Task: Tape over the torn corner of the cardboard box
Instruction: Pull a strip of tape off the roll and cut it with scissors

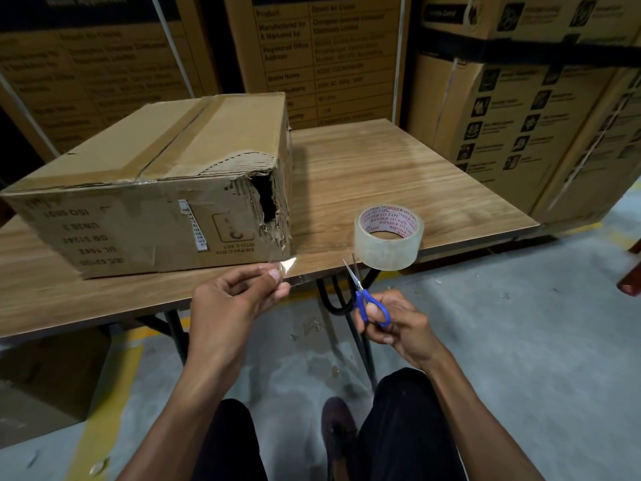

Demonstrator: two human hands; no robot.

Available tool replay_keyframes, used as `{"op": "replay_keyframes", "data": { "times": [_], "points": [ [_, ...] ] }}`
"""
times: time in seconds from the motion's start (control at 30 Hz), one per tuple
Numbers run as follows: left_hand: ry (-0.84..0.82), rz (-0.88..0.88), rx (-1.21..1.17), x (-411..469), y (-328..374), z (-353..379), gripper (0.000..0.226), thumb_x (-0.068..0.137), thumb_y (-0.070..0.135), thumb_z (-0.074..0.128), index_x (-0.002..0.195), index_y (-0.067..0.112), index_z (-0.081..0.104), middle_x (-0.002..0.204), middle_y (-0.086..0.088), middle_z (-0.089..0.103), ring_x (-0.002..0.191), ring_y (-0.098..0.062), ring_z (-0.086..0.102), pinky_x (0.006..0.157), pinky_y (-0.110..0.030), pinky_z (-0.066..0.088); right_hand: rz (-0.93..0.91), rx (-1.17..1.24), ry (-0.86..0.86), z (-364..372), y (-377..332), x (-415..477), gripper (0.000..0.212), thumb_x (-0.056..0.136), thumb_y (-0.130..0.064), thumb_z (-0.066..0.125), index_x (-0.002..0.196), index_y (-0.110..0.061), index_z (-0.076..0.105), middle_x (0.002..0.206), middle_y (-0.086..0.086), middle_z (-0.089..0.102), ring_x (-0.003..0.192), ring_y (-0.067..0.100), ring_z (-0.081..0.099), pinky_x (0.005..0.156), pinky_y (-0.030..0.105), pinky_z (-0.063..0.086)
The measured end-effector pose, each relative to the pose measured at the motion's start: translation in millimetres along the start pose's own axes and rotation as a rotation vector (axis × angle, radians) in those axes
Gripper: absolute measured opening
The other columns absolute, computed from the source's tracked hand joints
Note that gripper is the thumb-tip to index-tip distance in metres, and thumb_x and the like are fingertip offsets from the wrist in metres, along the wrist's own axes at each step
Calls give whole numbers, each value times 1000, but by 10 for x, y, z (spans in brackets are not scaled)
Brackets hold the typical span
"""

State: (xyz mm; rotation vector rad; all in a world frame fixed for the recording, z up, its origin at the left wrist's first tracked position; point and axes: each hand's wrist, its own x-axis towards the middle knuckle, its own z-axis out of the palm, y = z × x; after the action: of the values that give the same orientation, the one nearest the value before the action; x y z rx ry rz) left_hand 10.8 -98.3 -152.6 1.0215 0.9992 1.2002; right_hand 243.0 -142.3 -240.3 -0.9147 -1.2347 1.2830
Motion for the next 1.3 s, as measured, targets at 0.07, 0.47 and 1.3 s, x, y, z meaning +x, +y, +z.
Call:
{"op": "replay_keyframes", "data": {
  "times": [0.07,0.47,1.3],
  "points": [
    [-2,-6,9,1,-16,-12,16,86,0,75,102,-2,76,93,-17,81,83,-25,80,76,-21,64,-7,0,-4,14,-36,20,70,79,-51,72,73,17,56,60,26,39,41,12,28,44,30,13],
    [-8,-31,16,-4,-52,-20,15,86,-1,75,101,-1,76,93,-17,81,86,-27,81,77,-23,64,-43,-5,46,32,-117,242,33,81,-35,65,65,-7,66,74,24,48,40,8,30,42,16,20],
    [53,147,176,32,-72,-192,10,90,4,75,100,6,78,83,-13,80,75,-19,80,77,-23,64,53,-481,16,63,-182,-114,60,79,-49,69,72,9,61,66,10,50,46,14,41,46,26,32]
  ]
}}
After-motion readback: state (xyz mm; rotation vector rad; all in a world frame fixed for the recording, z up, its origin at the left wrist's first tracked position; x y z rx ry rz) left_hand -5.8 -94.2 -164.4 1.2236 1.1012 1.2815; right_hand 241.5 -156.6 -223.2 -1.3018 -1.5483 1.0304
